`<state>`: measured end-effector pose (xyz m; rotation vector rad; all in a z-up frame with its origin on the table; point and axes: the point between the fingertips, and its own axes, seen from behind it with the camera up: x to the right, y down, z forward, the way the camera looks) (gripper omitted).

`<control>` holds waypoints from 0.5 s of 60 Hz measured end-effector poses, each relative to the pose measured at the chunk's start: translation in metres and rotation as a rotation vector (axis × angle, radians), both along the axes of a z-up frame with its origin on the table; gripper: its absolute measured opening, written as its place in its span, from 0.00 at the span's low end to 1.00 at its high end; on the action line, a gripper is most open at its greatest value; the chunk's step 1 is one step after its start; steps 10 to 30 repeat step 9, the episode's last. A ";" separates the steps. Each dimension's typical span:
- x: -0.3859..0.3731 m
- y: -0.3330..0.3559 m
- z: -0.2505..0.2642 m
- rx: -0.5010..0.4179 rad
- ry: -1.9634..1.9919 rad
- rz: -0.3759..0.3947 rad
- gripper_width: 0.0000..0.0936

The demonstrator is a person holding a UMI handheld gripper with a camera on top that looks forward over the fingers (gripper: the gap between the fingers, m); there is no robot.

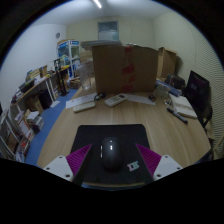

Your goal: Arrange mouse

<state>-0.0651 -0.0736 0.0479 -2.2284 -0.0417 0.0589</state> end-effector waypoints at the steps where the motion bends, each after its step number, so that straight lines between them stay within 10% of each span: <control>1: 0.002 -0.008 0.008 0.001 0.004 0.003 0.91; 30: 0.027 -0.052 0.049 0.006 0.066 -0.031 0.91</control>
